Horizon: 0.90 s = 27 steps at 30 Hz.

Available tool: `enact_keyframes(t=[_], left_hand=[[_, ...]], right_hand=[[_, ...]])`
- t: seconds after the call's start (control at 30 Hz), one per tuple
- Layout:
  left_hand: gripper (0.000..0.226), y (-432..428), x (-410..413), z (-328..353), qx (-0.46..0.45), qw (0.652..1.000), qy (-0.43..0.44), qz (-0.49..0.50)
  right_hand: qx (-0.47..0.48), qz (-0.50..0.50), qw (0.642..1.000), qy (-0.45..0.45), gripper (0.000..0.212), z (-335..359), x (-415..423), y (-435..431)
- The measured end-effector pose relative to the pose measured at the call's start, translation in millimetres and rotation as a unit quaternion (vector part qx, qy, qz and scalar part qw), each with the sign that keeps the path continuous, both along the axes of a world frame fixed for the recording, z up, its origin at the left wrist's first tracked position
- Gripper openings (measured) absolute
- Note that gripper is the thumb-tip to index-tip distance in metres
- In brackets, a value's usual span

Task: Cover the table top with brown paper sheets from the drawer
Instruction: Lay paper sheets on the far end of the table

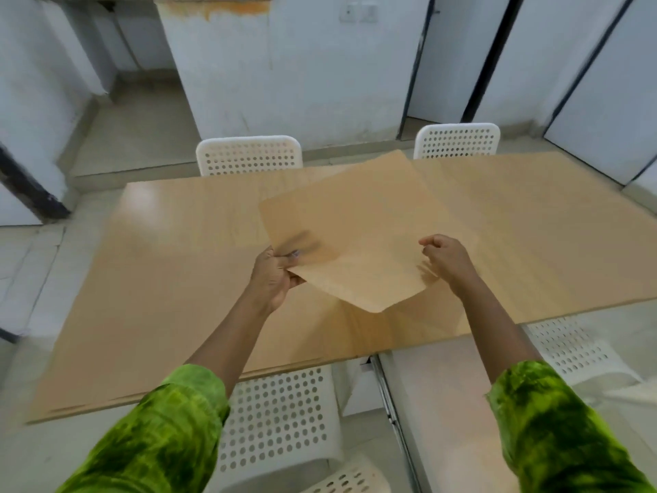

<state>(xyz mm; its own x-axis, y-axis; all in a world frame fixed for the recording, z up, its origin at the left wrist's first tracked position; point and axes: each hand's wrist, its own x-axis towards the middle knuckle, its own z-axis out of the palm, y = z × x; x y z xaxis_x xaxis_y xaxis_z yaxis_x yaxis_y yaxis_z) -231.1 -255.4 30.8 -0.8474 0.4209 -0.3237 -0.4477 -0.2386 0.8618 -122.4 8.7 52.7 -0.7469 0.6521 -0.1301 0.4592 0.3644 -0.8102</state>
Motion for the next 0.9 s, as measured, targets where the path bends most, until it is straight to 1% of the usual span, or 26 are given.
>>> enact_keyframes(t=[0.07, 0.2, 0.33, 0.4, 0.47, 0.53, 0.57, 0.67, 0.7, 0.73, 0.8, 0.83, 0.9], left_hand=[[0.039, -42, -7, 10, 0.0, 1.0, 0.024, -0.02], [0.033, -149, -12, 32, 0.005, 0.997, 0.073, -0.037], [0.038, -257, -12, 42, 0.009, 0.996, 0.079, -0.027], [0.034, -306, -9, 47, 0.011, 0.996, 0.081, -0.023], [0.028, -356, -4, 51, 0.008, 0.996, 0.084, -0.011], [0.03, -404, -1, 51, -0.004, 0.997, 0.083, 0.006], [0.03, -423, -1, 51, -0.012, 0.997, 0.08, 0.014], [0.026, -482, -4, 49, -0.044, 0.995, 0.075, 0.044], [0.025, -500, -5, 49, -0.052, 0.994, 0.078, 0.052], [0.025, -515, -6, 48, -0.054, 0.993, 0.077, 0.064], [0.027, -545, -9, 46, -0.049, 0.991, 0.074, 0.097], [0.028, -558, -12, 45, -0.045, 0.989, 0.072, 0.119], [0.023, -579, -18, 41, -0.041, 0.984, 0.069, 0.156]], right_hand=[[0.009, 0.012, 1.0, -0.011, 0.034, 4, -8, -13], [0.048, 0.04, 0.996, -0.063, 0.047, 7, -28, -65], [0.108, 0.044, 0.983, -0.145, 0.054, 6, -41, -132], [0.098, 0.037, 0.983, -0.152, 0.053, 3, -43, -169], [0.06, 0.041, 0.989, -0.13, 0.055, 1, -46, -212], [-0.008, 0.029, 0.994, -0.105, 0.058, -2, -48, -254], [-0.033, 0.026, 0.995, -0.096, 0.052, -2, -47, -271], [-0.102, 0.001, 0.995, -0.023, 0.008, -4, -49, -321], [-0.138, -0.013, 0.99, 0.004, 0.005, -3, -51, -336], [-0.177, -0.022, 0.984, 0.021, 0.009, -1, -53, -347], [-0.237, 0.006, 0.971, 0.036, 0.012, 0, -62, -373], [-0.255, 0.026, 0.966, 0.04, 0.017, -1, -70, -382], [-0.276, 0.043, 0.959, 0.044, 0.021, -2, -83, -398]])
